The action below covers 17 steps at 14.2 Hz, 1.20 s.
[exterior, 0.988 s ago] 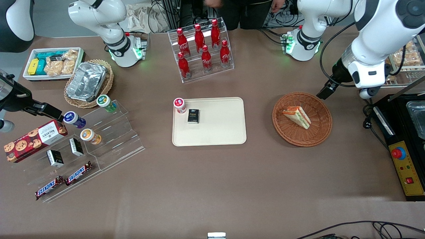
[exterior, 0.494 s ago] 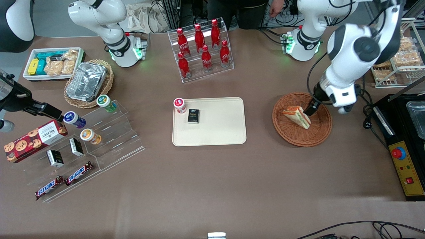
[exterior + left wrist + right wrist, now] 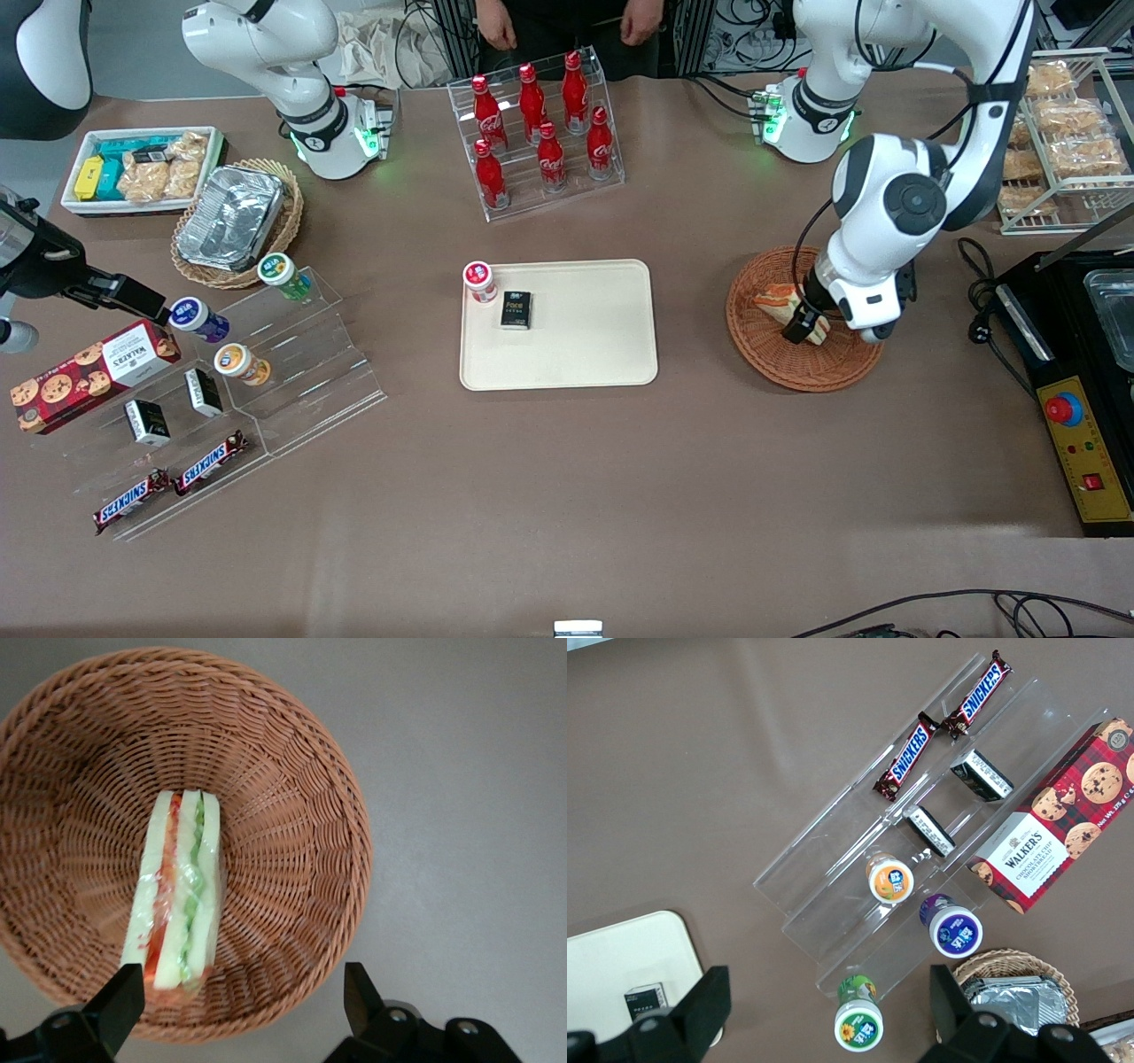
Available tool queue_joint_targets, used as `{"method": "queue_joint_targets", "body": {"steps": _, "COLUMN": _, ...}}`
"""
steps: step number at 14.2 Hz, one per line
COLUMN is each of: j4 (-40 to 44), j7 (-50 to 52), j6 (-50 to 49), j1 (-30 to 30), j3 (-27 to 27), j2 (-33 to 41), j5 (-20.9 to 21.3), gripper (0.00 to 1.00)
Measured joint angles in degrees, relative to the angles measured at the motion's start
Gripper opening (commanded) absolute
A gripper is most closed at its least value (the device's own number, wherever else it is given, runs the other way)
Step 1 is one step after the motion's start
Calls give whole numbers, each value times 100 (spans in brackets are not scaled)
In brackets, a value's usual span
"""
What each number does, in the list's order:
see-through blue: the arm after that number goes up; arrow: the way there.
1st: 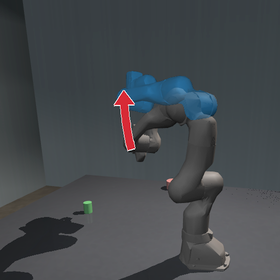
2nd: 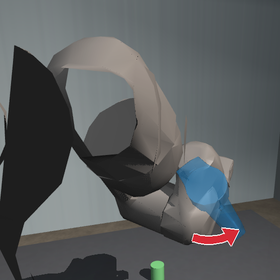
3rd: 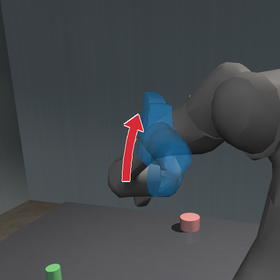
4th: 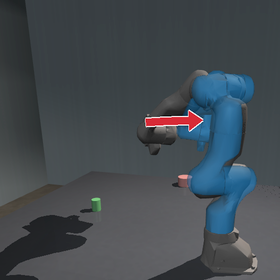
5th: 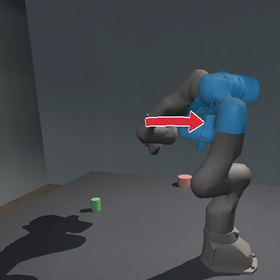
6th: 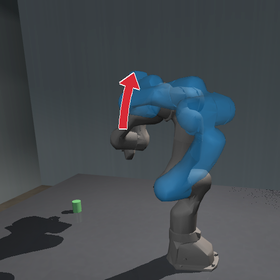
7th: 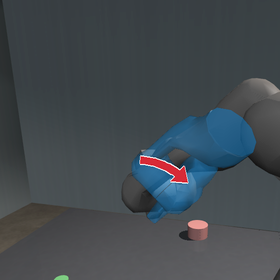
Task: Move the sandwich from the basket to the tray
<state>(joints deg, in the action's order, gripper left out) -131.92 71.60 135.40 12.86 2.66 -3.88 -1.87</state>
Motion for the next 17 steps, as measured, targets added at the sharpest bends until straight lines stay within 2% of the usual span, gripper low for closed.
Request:
{"method": "queue_joint_targets", "body": {"steps": 6, "j4": -578, "j7": 4, "j6": 909, "j1": 0, "j3": -1, "j2": -323, "j5": 145, "gripper": 100}}
{"method": "queue_joint_targets", "body": {"steps": 14, "j4": -526, "j7": 4, "j6": 910, "j1": 0, "j3": -5, "j2": -227, "j5": 176, "gripper": 100}}
{"method": "queue_joint_targets", "body": {"steps": 17, "j4": -189, "j7": 4, "j6": 299, "j1": 0, "j3": -7, "j2": -13, "j5": 183, "gripper": 100}}
